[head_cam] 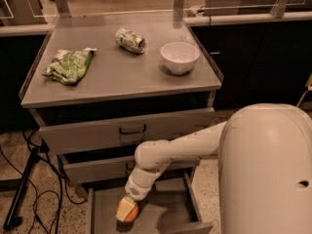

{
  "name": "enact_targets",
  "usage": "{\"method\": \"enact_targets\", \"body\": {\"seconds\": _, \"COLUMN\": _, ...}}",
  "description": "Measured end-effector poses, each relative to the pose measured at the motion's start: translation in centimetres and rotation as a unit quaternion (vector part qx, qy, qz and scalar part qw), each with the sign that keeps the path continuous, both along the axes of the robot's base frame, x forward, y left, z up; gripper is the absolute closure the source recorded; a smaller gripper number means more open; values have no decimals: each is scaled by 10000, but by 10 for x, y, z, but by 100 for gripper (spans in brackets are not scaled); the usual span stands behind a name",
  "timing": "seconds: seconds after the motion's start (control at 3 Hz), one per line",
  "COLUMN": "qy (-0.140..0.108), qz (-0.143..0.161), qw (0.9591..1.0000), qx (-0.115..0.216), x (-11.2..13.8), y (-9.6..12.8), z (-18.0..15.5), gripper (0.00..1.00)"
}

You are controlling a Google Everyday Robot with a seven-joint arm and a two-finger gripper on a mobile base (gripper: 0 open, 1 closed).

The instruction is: Place orange into bottom drawer

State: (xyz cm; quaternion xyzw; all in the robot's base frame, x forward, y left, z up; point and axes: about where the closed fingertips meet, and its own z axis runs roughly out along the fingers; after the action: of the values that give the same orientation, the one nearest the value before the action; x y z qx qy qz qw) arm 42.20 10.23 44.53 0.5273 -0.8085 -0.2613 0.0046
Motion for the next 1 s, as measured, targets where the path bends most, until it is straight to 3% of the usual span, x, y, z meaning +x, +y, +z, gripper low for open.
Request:
{"method": "enact_targets", "body": {"seconds": 0.33, "qy": 399, "qz": -738, "qw": 9965, "qx": 9, "x": -8, "y": 1, "z": -56, "gripper": 100}}
{"method": "enact_targets", "body": {"seconds": 0.67, "qy": 629, "qz": -1147, "qw": 9914, "qx": -18, "x": -9, "y": -2, "z": -90, "gripper": 100}}
{"method": "enact_targets", "body": {"seconds": 1.0, "qy": 697, "qz": -1162, "qw": 9908, "qx": -13, "x": -12, "y": -1, "z": -95, "gripper": 100}}
